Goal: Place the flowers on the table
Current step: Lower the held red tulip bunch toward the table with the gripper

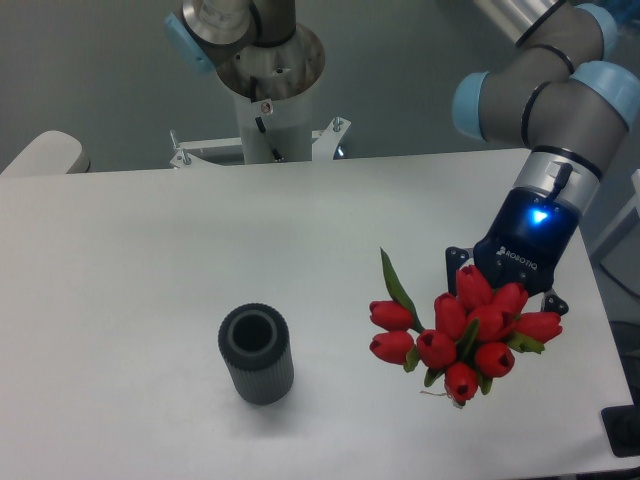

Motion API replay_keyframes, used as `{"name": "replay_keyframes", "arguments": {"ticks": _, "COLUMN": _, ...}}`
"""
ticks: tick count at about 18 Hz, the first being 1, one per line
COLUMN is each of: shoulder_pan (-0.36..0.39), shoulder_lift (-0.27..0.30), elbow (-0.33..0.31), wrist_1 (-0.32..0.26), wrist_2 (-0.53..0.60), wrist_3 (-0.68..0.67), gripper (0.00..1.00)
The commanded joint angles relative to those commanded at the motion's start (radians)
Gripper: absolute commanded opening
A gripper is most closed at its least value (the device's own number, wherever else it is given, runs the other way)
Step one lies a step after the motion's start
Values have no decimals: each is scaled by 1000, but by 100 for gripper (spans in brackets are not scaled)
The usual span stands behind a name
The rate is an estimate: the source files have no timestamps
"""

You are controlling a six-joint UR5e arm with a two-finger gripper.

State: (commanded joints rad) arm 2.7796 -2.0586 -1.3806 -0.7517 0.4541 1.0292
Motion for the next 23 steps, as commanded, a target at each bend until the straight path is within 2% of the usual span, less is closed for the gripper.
{"name": "replay_keyframes", "arguments": {"ticks": 3, "shoulder_pan": -3, "shoulder_lift": 3, "elbow": -32, "wrist_1": 3, "wrist_2": 2, "wrist_3": 31, "gripper": 27}}
{"name": "replay_keyframes", "arguments": {"ticks": 10, "shoulder_pan": -3, "shoulder_lift": 11, "elbow": -38, "wrist_1": 2, "wrist_2": 21, "wrist_3": 35, "gripper": 27}}
{"name": "replay_keyframes", "arguments": {"ticks": 21, "shoulder_pan": -67, "shoulder_lift": 43, "elbow": -61, "wrist_1": 0, "wrist_2": 319, "wrist_3": 40, "gripper": 26}}
{"name": "replay_keyframes", "arguments": {"ticks": 23, "shoulder_pan": -69, "shoulder_lift": 43, "elbow": -67, "wrist_1": 2, "wrist_2": 388, "wrist_3": 78, "gripper": 26}}
